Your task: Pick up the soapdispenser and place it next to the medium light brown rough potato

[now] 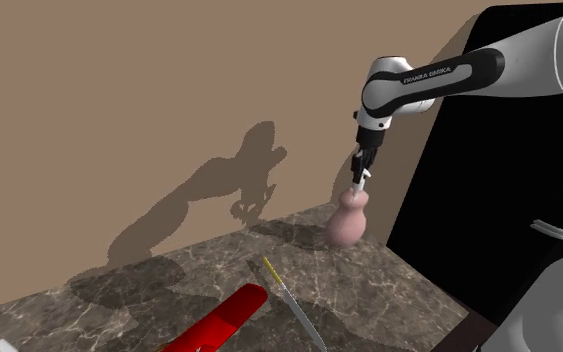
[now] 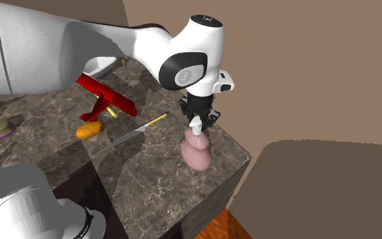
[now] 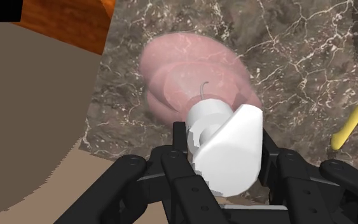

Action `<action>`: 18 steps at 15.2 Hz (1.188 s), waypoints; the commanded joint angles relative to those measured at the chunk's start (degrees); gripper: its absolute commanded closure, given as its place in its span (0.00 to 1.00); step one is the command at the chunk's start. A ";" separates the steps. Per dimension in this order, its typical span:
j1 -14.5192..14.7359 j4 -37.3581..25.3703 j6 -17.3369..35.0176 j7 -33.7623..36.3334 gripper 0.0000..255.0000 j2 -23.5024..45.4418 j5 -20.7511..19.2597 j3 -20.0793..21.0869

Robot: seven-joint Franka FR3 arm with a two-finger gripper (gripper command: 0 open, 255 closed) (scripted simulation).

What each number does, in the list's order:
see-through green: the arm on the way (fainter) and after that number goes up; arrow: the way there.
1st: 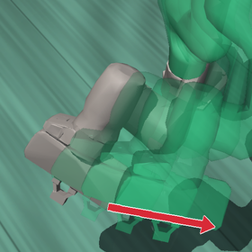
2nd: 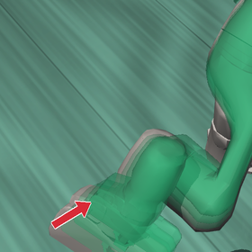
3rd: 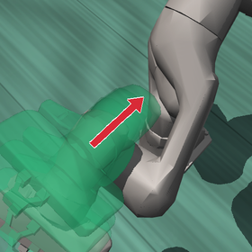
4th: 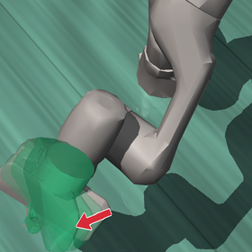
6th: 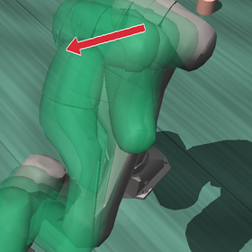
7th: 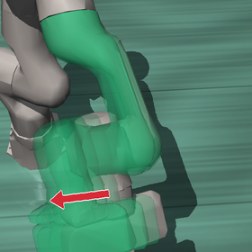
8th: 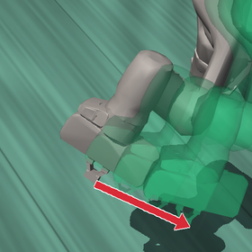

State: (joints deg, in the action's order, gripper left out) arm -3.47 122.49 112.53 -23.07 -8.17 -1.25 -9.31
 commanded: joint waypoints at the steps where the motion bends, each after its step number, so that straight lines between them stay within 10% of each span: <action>1: 0.05 -1.23 -1.62 0.14 1.00 -0.45 -0.04 0.09; 18: 0.17 -13.17 -14.69 0.25 1.00 -1.59 -0.09 0.34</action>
State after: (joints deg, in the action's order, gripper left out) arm -3.34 110.28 98.66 -22.87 -9.85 -1.38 -9.02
